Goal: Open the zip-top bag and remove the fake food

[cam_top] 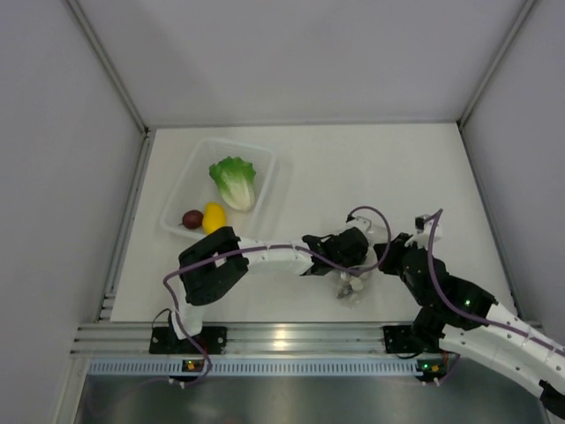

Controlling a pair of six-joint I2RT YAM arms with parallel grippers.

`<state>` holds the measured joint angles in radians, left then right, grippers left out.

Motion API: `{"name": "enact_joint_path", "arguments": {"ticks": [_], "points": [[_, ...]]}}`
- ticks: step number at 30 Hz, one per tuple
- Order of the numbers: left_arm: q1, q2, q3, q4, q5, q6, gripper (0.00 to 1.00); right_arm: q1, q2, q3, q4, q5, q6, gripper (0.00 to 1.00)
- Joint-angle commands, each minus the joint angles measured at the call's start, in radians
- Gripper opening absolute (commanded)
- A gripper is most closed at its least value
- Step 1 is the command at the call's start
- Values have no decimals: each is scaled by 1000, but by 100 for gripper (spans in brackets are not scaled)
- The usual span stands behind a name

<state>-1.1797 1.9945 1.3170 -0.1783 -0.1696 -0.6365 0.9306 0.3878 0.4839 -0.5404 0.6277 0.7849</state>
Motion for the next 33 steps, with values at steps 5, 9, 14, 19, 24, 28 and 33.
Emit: {"name": "enact_joint_path", "arguments": {"ticks": [5,9,14,19,24,28,33], "points": [[-5,-134,-110,166,108,41,0,-12,51,21,92,24,-72,0],[-5,-195,-154,197,91,60,0,-13,108,39,114,18,-102,0],[-5,-258,-199,207,104,98,0,-15,212,93,125,-26,-197,0],[-5,-321,-249,257,125,144,0,-13,310,146,137,-106,-263,0],[-3,-401,-303,255,0,135,0,-15,381,156,142,-126,-292,0],[9,-460,-338,235,-146,77,0,-13,408,145,155,-160,-300,0],[40,-517,-372,226,-264,-14,0,-13,402,108,259,-294,-317,0]]}}
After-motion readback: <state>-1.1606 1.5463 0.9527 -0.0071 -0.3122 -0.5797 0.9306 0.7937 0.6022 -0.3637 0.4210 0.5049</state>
